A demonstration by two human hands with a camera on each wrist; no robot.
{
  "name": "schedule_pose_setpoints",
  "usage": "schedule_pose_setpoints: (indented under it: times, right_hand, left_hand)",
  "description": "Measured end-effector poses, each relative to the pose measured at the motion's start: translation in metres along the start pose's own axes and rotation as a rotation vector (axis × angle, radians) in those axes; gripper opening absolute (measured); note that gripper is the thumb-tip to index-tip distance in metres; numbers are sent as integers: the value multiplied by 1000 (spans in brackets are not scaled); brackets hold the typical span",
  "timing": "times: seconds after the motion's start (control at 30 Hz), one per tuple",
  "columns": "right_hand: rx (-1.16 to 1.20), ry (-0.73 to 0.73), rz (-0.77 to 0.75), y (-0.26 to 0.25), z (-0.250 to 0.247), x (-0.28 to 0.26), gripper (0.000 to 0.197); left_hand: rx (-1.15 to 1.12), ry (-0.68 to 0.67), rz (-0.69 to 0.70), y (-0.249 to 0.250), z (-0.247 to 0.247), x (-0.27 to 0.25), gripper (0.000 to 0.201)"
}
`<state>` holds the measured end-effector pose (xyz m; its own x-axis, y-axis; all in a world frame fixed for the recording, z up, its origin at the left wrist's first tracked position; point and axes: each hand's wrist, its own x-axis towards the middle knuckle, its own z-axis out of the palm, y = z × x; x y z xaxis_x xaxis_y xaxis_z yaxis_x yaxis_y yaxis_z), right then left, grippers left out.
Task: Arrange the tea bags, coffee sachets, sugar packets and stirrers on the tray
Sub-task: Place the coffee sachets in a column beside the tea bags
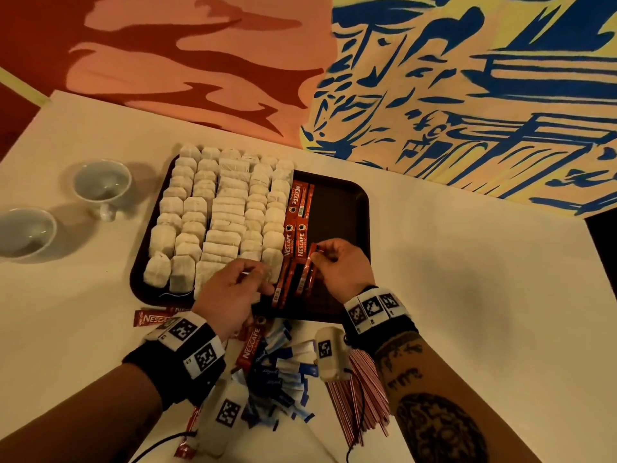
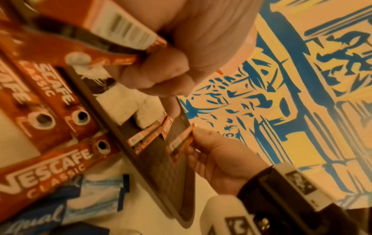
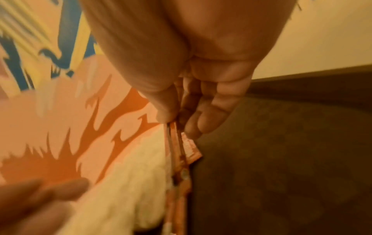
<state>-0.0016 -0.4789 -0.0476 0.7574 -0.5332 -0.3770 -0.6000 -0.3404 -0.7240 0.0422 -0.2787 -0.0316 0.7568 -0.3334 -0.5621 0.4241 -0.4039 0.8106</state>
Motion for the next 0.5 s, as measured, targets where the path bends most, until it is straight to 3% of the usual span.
schedule_pose_setpoints:
  times: [0.2,0.5]
  right_hand:
    - [-287,-133,70,8,14,18,19]
    - [-173,-113,163,18,33,24,20]
  left_hand:
    - [-158,73,-71,-6,-16,11,21]
    - [-224,52,-73,-8,-12,14,20]
